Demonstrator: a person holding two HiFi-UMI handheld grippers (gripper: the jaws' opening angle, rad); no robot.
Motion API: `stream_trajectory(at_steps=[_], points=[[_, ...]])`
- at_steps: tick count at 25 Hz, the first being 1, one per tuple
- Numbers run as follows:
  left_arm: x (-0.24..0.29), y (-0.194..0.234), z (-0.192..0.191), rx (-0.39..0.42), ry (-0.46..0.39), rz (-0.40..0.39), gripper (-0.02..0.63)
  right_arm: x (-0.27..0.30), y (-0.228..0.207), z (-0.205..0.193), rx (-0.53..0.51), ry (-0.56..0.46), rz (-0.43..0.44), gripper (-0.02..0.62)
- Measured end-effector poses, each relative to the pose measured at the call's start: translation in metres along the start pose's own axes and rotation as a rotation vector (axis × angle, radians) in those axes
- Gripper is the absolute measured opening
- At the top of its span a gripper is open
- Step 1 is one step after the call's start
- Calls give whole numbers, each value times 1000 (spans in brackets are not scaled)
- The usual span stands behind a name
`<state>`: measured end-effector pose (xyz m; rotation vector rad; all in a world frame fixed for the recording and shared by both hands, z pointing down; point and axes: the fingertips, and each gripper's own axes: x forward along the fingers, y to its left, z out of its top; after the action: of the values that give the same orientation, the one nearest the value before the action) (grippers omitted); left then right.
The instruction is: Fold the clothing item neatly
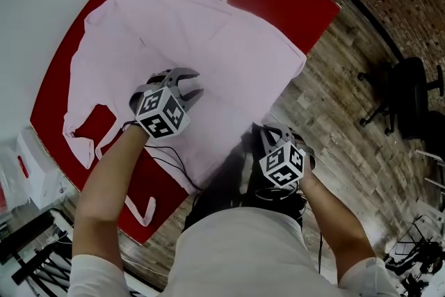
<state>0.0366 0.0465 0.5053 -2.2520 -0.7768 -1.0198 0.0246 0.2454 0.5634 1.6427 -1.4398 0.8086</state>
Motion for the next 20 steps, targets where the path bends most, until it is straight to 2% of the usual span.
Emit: stream_trajectory(at_steps=[3, 9, 13, 15, 16, 18, 20], points=[[8, -1, -10, 46, 39, -14, 138, -10, 7, 0, -62, 9, -20, 23], [15, 1, -27, 39, 79, -31, 138, -32, 28, -3, -160, 18, -2, 17], [18, 1, -31, 45, 92, -36, 138, -29, 21, -3, -141, -1, -60, 18], [18, 1, -30, 50, 93, -37, 138, -18, 17, 1, -105, -10, -55, 21], [18, 1, -30, 55, 94, -38, 138, -12, 17, 4, -95, -11, -50, 32], [19, 1, -29, 68, 97, -44, 138, 1, 17, 11, -93, -4, -39, 106], [19, 0, -27, 71, 96, -48, 138, 12, 18, 14, -97, 11, -50, 107]])
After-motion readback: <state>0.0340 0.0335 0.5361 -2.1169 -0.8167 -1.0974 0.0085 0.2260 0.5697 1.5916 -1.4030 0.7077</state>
